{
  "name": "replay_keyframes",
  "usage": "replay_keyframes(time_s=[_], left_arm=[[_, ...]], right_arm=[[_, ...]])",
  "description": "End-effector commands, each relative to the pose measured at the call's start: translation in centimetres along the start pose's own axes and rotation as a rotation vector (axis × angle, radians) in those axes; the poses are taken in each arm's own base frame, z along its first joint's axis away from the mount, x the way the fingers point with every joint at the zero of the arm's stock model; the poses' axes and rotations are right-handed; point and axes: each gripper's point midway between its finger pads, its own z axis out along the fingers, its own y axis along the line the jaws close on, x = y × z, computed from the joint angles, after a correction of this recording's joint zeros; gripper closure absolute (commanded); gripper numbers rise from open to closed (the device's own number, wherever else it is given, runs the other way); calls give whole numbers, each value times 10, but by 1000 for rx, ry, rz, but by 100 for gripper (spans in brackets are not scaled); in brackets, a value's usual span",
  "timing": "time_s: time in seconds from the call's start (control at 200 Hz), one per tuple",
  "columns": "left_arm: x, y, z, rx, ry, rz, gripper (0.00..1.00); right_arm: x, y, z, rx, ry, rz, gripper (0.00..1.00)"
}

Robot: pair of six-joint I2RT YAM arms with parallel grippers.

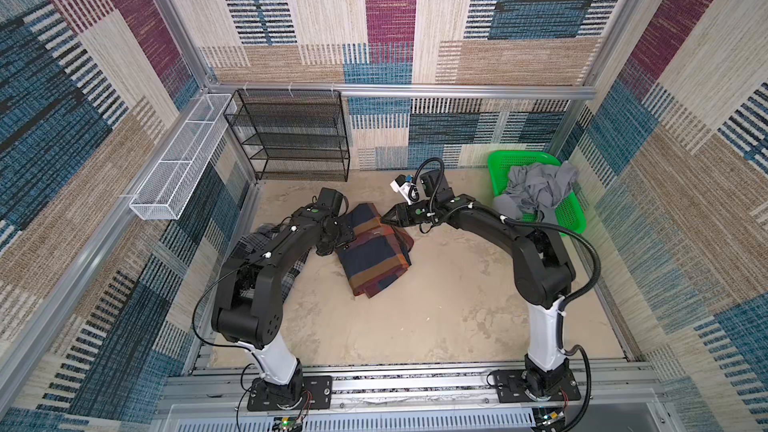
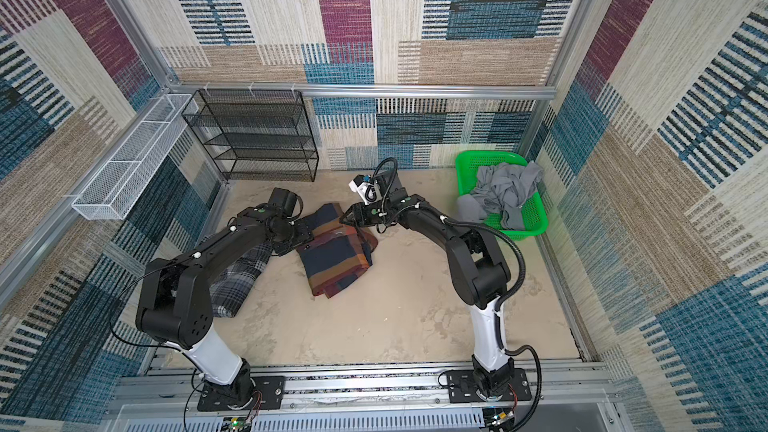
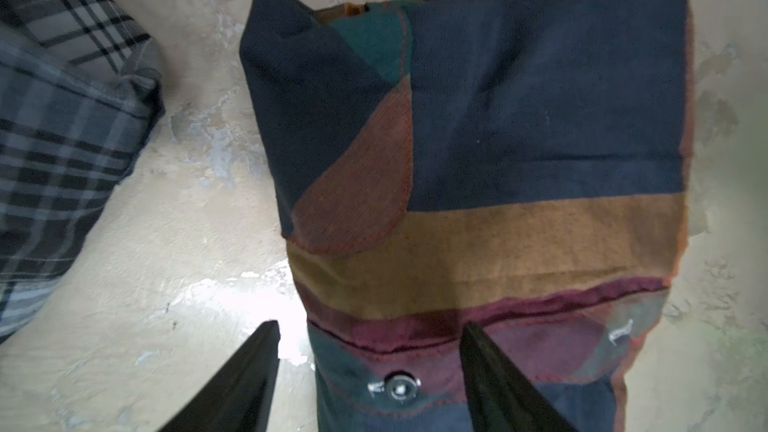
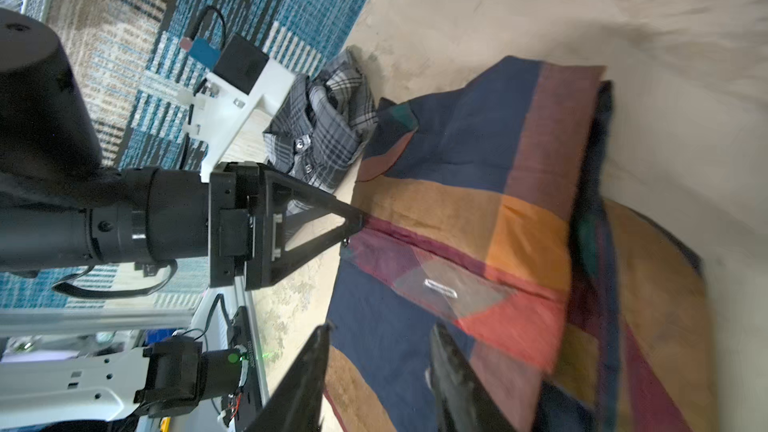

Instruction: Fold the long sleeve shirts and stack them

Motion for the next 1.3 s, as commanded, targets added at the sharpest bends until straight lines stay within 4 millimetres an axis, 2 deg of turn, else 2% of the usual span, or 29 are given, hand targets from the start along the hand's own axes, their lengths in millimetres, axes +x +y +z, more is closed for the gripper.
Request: replay_keyframes(time_s=[0.0,0.125,0.195,0.376,0.466,0.536,0.556,0.571,0.686,0.766,0.856,0.937,1.062,1.147,1.192,1.292], left_arm=[[-3,-4,8,10,1,-34,28],[1,1,19,-13,16,-41,27],[5,4,25,-22,23,-40,27],[13,10,34,-28,40,-24,27],[15,9,30,-19,45,-7,27],[15,10,23,-12,35,3,26],[16,10,19,-8,32,5,26],[16,10,16,-3,27,8,26],[20,12,-5,26,1,27,25],[26,13,-20,45,0,41,25],[35,11,-35,94,1,60,25],[42,8,-48,133,4,74,25],[55,1,-67,174,2,86,26],[72,-10,-74,203,11,92,26],[79,-13,-75,208,19,95,25],[97,-16,-71,226,40,78,26]], right_arm=[[3,-8,23,-97,50,9,73],[10,-55,50,5,77,53,75],[21,-83,59,88,98,90,76],[47,-116,63,189,104,169,78],[66,-129,58,260,113,219,79],[83,-132,52,295,125,255,79],[84,-128,50,293,121,263,79],[94,-127,49,293,132,275,79],[122,-97,37,281,123,303,79],[145,-63,33,257,130,311,78],[159,-27,22,203,95,345,73],[149,-3,2,166,25,348,66],[97,41,-23,134,-75,208,61],[69,72,-26,37,-104,101,60],[63,77,-21,4,-92,79,60],[61,65,-2,-32,-60,63,61]])
